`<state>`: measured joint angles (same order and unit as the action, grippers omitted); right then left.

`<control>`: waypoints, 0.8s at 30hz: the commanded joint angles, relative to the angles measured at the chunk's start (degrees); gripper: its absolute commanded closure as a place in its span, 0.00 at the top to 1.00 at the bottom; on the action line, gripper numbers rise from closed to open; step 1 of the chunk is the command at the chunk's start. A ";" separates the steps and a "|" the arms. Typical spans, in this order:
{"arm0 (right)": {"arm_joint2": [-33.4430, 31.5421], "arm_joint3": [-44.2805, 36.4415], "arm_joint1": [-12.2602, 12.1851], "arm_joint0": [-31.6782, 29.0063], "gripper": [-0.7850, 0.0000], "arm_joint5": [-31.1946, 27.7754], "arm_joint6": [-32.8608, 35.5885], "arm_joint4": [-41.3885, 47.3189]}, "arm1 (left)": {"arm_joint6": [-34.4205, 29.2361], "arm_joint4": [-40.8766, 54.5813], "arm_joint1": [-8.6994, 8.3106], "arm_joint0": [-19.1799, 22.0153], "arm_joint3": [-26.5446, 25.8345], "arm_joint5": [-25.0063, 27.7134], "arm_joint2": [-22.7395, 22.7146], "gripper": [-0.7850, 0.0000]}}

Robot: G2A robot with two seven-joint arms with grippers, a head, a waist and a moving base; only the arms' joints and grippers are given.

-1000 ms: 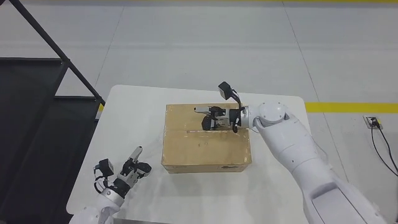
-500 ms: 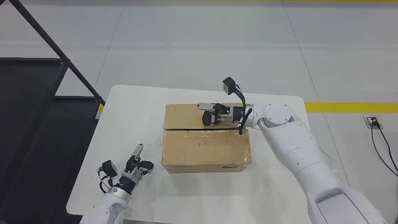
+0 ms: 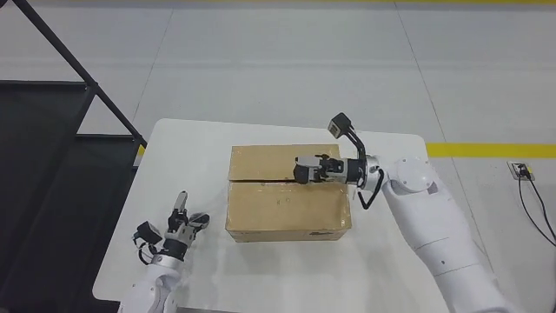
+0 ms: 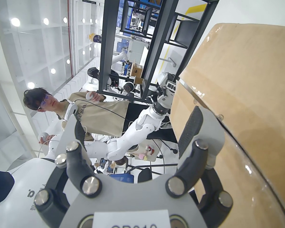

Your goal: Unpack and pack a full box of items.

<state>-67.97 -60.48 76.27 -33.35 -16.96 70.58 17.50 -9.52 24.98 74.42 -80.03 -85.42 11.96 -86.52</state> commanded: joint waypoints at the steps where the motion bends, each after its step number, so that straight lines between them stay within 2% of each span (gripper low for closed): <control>1: -1.34 -3.79 -0.69 -2.41 1.00 2.41 -0.76 -1.37 | 0.83 0.31 0.03 -0.82 -1.38 1.05 -0.52 1.00; 5: -1.98 -7.33 -1.54 -4.91 1.00 8.85 -2.77 -5.11 | 3.06 -0.82 0.07 -2.78 -5.34 2.88 -1.44 1.00; 10: -1.41 -4.55 -1.63 -4.00 1.00 11.64 -6.59 -6.64 | 4.59 -1.17 0.09 -3.93 -9.29 3.70 -2.78 1.00; 16: -0.16 0.64 -1.45 -1.30 1.00 12.14 -5.91 -5.65 | 6.64 -2.07 0.19 -3.30 -12.82 3.46 -3.61 1.00; 24: 0.14 3.08 -1.60 -0.23 1.00 10.66 -5.39 -4.50 | 9.05 -5.77 0.41 -2.73 -17.88 2.20 -2.96 1.00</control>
<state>-67.81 -57.49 74.71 -33.60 -6.16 65.14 12.89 -0.63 19.86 74.81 -82.78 -102.72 14.30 -89.62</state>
